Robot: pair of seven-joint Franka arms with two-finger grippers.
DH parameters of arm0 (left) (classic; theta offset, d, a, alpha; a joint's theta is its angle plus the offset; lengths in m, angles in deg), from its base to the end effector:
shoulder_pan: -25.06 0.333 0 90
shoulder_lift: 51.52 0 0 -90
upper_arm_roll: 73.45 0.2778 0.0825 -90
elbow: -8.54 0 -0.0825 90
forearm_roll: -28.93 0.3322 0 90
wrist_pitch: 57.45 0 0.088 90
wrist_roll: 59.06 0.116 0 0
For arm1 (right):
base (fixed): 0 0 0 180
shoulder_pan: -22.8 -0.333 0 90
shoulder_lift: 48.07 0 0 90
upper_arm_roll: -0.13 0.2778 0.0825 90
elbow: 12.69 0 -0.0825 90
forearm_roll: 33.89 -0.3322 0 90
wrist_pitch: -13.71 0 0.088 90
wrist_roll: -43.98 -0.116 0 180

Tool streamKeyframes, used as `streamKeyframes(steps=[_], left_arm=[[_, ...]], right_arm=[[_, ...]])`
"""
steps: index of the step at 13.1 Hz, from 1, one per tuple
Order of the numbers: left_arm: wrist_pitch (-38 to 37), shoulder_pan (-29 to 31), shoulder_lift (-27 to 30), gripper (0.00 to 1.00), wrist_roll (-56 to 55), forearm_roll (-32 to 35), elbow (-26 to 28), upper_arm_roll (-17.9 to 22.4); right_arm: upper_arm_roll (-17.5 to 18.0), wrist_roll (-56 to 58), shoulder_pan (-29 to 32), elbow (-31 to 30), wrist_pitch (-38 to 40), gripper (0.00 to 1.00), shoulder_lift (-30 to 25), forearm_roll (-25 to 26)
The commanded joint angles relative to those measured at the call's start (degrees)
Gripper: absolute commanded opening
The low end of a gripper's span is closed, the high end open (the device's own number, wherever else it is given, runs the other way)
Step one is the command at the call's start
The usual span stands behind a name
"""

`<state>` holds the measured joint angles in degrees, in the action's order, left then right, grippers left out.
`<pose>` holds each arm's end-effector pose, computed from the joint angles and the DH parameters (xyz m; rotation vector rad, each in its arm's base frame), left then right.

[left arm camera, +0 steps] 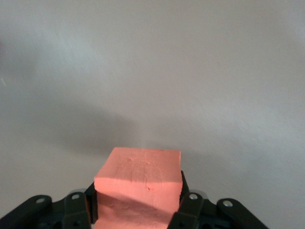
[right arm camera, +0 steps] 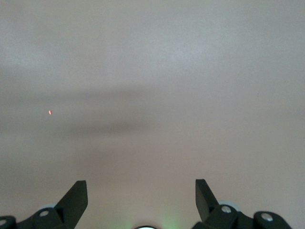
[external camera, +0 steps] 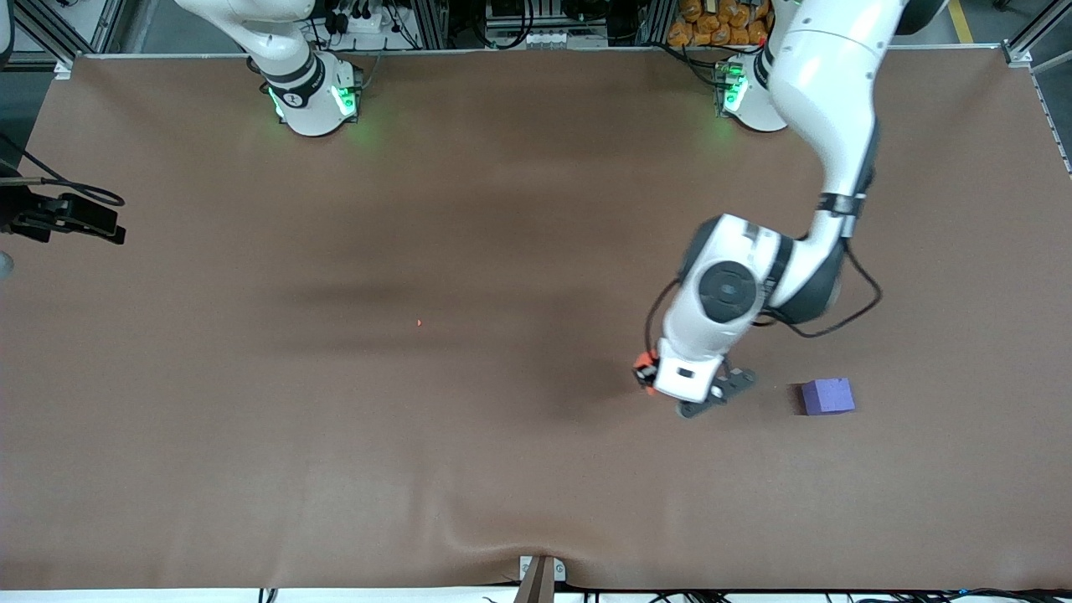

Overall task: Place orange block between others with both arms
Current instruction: 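Carry the orange cube with the left gripper between pink and blue cubes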

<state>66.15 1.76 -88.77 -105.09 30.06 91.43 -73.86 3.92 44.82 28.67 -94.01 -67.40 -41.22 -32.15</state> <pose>0.6026 -0.2627 0.2983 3.0597 0.5896 0.0884 0.5169 -0.0248 0.5663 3.1162 -0.0381 -0.1927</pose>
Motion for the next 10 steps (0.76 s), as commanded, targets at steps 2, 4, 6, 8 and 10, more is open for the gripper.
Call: streamKeyframes(steps=[2,4,6,8,10], left_arm=[[-6.7,8.0,3.4,0.00,14.9,-0.8,0.6,-0.8],[-10.5,12.6,3.8,0.00,24.7,-0.8,1.4,-0.8],[-11.2,18.1,5.2,0.00,35.1,-0.7,5.1,-0.8],[-10.7,24.1,6.0,0.00,44.0,-0.9,8.9,-2.0],[-9.5,26.6,7.8,0.00,44.4,-0.8,12.8,-4.0]], right_arm=[[-0.9,-0.1,-2.3,-0.9,0.0,1.00,-1.0,0.7],[-1.1,0.0,-2.6,-0.9,0.4,1.00,-1.0,0.6],[-1.1,0.0,-2.8,-0.9,2.0,1.00,-1.0,-0.8],[-1.1,0.0,-3.5,-0.6,2.2,1.00,-1.3,-1.2],[-1.0,0.1,-3.5,-0.4,2.2,1.00,-1.3,-1.3]])
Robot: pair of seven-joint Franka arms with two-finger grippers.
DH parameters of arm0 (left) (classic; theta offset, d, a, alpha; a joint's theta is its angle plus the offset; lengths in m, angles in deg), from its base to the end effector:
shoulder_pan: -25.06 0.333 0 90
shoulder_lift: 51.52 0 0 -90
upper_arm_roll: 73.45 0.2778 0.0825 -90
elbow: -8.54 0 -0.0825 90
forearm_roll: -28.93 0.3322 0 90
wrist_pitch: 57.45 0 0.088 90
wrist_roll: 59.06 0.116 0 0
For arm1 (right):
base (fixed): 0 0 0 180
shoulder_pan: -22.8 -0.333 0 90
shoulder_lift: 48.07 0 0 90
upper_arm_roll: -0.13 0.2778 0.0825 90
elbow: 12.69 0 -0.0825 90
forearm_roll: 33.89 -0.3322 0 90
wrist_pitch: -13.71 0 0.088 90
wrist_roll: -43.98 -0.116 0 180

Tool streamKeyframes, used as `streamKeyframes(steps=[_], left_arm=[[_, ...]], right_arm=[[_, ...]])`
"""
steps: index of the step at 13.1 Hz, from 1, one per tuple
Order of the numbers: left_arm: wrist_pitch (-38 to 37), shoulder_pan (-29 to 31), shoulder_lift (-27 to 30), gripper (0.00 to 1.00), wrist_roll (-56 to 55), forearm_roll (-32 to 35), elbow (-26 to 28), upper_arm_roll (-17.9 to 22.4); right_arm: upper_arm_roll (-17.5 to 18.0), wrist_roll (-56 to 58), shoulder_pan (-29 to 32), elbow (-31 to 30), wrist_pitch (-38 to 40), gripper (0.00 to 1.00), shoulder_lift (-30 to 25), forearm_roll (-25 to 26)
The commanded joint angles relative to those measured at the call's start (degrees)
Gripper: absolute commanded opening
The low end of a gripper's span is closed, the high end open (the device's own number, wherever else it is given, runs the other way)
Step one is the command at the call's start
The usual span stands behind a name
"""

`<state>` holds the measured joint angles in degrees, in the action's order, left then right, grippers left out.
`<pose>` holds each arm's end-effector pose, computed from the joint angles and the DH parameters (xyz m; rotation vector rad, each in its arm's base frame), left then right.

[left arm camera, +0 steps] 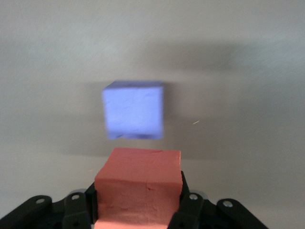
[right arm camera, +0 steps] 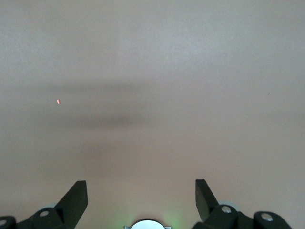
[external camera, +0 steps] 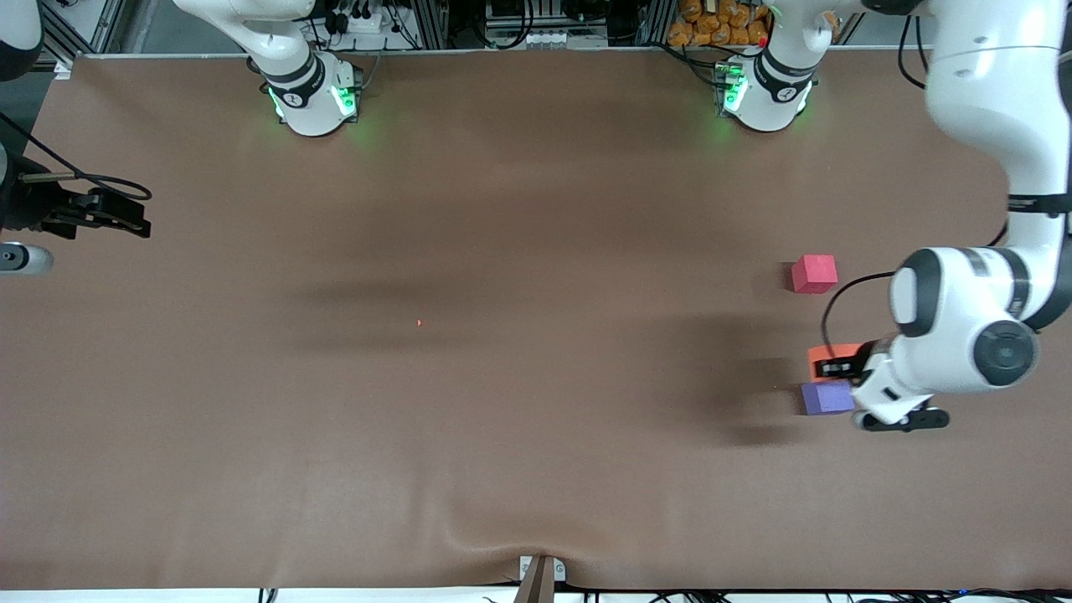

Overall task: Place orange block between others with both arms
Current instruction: 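Carry the orange cube with the left gripper between pink and blue cubes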

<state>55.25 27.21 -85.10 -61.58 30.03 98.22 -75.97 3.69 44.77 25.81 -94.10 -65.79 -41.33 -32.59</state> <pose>0.6107 0.0005 0.2757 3.1246 0.0525 -0.2881 0.5134 0.0001 0.5646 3.1176 0.0328 -0.2355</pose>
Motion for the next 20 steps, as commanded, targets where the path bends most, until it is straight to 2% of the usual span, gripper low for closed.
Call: streamKeyframes(steps=[1,5,8,12,18,20], left_arm=[[2.4,1.6,5.2,0.00,0.9,-0.8,8.2,-1.8],[9.0,2.5,8.8,0.00,0.8,-0.1,17.3,-1.6],[19.6,4.4,8.9,0.00,1.7,0.6,23.4,-1.6],[24.5,4.0,7.6,0.00,1.7,1.9,25.7,-1.5],[27.2,3.6,5.1,0.00,1.1,4.4,25.5,-1.6],[27.5,3.6,4.1,0.00,0.9,4.4,24.9,-1.6]], right_arm=[[-0.7,0.2,-0.6,-0.2,1.1,1.00,-1.3,-1.4],[-1.4,0.1,-0.5,-0.1,1.5,1.00,-1.5,-2.7],[-2.5,0.2,-0.6,-0.1,1.5,1.00,-1.3,-3.0],[-2.5,0.3,-0.6,0.0,1.3,1.00,-1.1,-2.9],[-2.1,0.0,-1.0,0.2,1.3,1.00,-1.1,-3.1],[-2.3,0.6,-0.5,2.5,1.4,1.00,-0.9,-3.4]])
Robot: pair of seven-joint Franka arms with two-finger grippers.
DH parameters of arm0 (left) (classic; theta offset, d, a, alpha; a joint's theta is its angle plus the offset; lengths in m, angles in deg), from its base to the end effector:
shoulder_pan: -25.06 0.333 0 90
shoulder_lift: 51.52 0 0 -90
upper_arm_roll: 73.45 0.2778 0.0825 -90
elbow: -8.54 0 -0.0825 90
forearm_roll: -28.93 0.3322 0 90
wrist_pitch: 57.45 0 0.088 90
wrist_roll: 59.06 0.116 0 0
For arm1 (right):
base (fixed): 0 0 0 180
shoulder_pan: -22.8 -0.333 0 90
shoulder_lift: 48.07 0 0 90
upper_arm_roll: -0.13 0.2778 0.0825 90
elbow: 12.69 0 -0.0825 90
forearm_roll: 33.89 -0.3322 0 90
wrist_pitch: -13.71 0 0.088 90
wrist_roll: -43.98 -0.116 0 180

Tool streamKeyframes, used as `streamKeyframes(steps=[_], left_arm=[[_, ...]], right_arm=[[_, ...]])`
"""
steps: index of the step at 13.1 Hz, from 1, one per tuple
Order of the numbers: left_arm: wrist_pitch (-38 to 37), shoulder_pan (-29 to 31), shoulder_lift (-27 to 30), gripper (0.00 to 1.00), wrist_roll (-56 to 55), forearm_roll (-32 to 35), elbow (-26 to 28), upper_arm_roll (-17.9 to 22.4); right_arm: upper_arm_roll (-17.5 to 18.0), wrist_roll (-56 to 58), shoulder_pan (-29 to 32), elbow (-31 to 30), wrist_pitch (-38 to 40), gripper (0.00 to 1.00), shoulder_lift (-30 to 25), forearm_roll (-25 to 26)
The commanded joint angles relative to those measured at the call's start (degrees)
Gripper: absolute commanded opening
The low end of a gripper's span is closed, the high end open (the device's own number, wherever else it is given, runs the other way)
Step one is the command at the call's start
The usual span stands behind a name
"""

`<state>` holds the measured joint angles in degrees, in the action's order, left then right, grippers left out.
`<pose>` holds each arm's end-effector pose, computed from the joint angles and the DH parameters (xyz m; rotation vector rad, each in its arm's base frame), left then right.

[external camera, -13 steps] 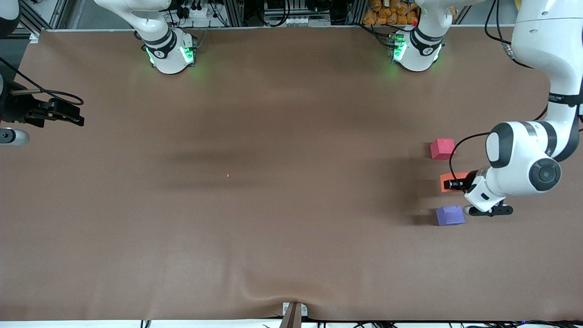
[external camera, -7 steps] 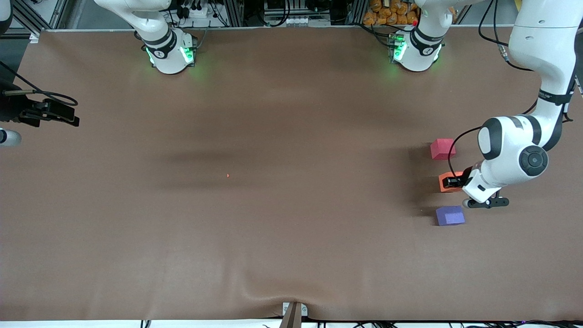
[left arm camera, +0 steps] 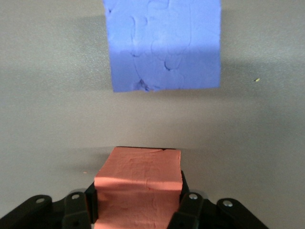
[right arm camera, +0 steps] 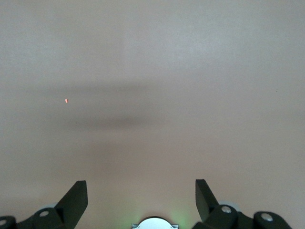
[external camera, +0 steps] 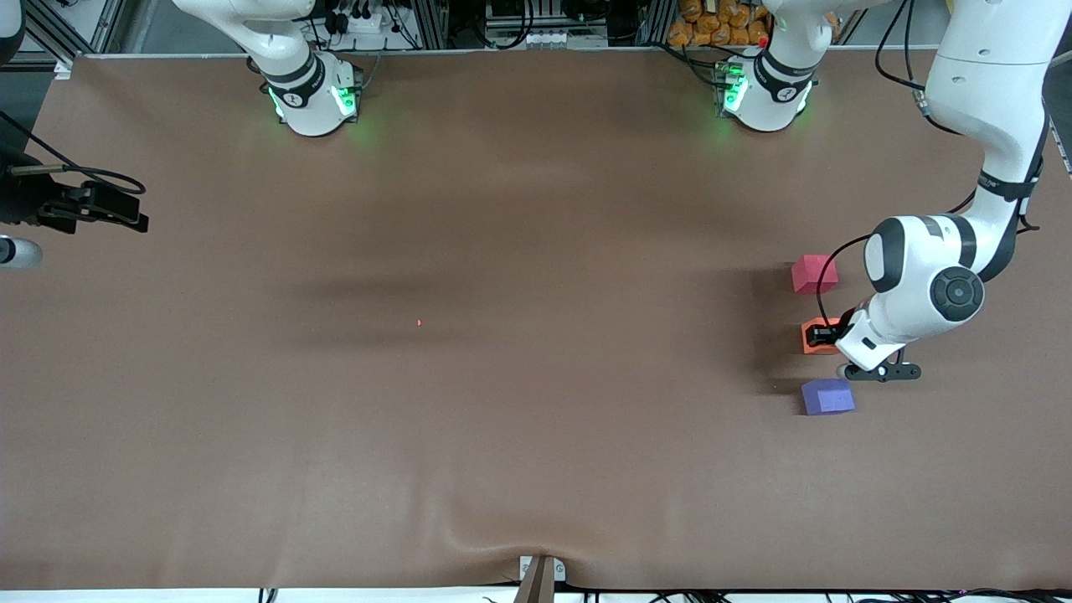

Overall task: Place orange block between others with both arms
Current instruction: 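Open the left gripper and lift it off the orange cube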

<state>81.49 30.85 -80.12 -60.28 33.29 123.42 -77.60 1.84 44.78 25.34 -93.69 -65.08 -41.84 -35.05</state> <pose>0.5479 0.0166 0.1976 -3.1268 0.0030 0.1207 0.5100 -0.0056 0.5711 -3.1078 -0.0031 0.2287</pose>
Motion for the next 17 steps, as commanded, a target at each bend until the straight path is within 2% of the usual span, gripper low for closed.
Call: streamKeyframes(steps=[1,2,3,5,7,10,14,15,17], left_arm=[[1.3,-0.1,-1.0,0.13,-0.4,1.2,-0.4,0.0],[1.3,-0.2,-1.0,0.63,-0.4,1.2,-0.4,0.0],[1.3,-0.1,-0.9,1.00,-0.3,1.2,-0.6,0.0],[0.6,0.0,0.3,1.00,-2.4,1.1,-2.1,-0.6],[-4.4,-0.1,4.3,1.00,-3.3,1.1,-4.5,-0.8],[-20.9,0.0,10.6,1.00,-3.3,1.2,-14.2,-1.9],[-43.3,0.4,13.0,1.00,-2.6,1.3,-34.4,-1.9],[-46.7,0.3,14.4,1.00,-2.6,1.0,-36.0,-2.3],[-49.1,0.2,20.0,1.00,-2.6,-1.6,-35.9,-2.0]], right_arm=[[-0.6,0.6,0.2,2.6,0.7,1.00,-0.4,-0.6],[-0.6,0.6,0.2,2.6,0.7,1.00,-0.4,-0.3],[-0.6,0.5,0.1,2.6,0.7,1.00,-0.4,-0.2],[-0.5,0.5,-0.1,2.6,0.8,1.00,-0.6,-0.2],[-0.5,0.5,0.0,2.6,0.8,1.00,-0.6,-0.5],[-0.6,0.4,-0.1,2.6,1.3,1.00,-0.6,-0.2],[-0.6,0.4,0.0,2.7,1.3,1.00,-0.6,-0.2],[-0.6,0.4,0.0,2.6,1.3,1.00,-0.6,-0.2],[-0.6,0.4,-0.1,2.6,1.3,1.00,-0.6,-0.2]])
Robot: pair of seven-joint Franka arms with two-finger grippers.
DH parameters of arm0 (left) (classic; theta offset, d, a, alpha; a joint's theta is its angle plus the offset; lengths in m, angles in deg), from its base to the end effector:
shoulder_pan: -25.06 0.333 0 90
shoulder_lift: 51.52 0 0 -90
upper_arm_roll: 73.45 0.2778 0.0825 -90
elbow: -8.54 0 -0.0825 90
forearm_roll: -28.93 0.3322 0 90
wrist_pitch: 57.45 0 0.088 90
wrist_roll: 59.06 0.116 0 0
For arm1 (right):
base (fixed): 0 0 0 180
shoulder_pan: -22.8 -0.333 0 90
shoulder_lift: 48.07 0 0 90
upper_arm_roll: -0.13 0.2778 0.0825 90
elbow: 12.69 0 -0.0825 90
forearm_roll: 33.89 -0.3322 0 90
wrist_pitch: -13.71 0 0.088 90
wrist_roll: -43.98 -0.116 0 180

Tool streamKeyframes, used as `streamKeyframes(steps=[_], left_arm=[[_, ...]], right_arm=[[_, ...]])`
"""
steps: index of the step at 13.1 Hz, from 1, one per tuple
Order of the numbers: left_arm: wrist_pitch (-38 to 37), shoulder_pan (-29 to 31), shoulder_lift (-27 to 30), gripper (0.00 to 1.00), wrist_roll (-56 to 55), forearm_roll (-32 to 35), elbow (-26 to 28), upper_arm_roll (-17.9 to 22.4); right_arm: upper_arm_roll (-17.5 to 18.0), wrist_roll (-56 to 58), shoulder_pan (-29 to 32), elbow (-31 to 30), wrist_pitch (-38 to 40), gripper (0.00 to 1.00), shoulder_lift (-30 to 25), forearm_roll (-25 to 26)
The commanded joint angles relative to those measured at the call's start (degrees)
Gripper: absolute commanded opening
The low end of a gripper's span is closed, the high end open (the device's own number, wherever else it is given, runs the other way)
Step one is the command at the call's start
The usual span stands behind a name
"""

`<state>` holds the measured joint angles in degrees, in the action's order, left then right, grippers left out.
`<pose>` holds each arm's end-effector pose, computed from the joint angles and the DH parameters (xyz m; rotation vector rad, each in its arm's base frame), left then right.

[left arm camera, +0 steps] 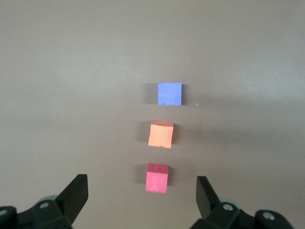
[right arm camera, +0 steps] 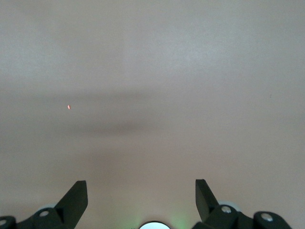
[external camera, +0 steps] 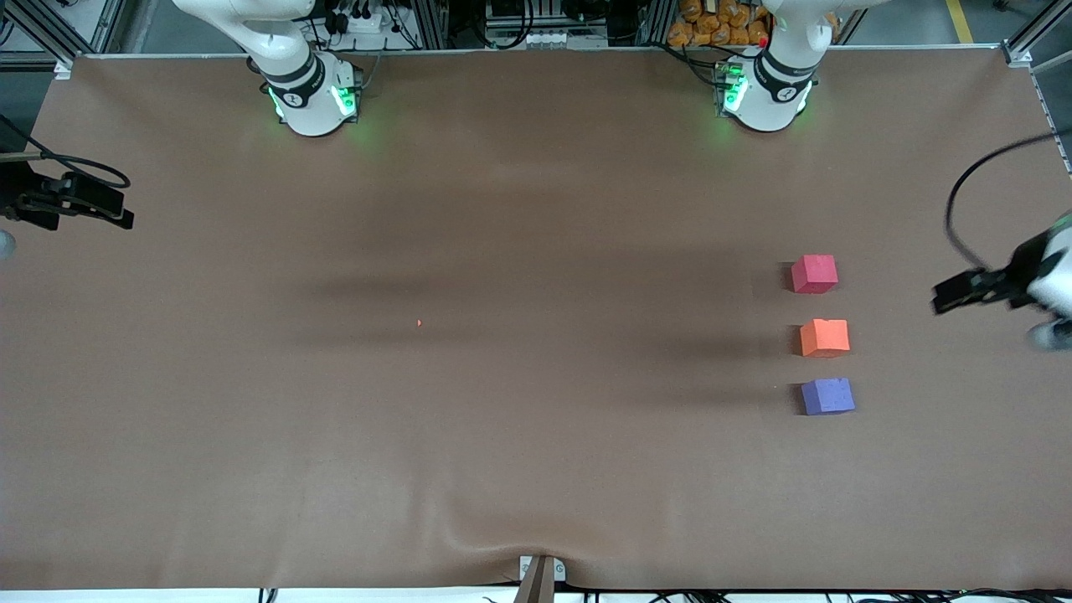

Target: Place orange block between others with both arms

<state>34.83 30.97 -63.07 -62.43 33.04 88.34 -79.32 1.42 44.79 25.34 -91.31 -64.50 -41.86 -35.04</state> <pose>0.5601 0.0140 0.5494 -3.0894 -0.0920 -0.0289 0.5094 -0.0092 0.5870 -3.1121 0.0073 0.1793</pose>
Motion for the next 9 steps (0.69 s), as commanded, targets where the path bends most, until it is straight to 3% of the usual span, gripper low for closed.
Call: streamKeyframes(steps=[1,6,9], left_arm=[[-4.4,0.0,4.4,1.00,-1.4,-1.9,-0.8,-0.3],[-8.0,0.1,8.6,1.00,-1.4,-2.3,0.7,-0.3],[-5.2,-1.5,14.5,1.00,-1.8,-4.7,9.4,0.8]], right_arm=[[-0.1,0.4,-0.1,0.3,0.9,1.00,-0.6,-0.3],[0.0,0.4,-0.2,0.3,0.9,1.00,-0.6,-0.3],[0.1,0.3,-0.3,0.2,1.0,1.00,-0.6,-0.3]])
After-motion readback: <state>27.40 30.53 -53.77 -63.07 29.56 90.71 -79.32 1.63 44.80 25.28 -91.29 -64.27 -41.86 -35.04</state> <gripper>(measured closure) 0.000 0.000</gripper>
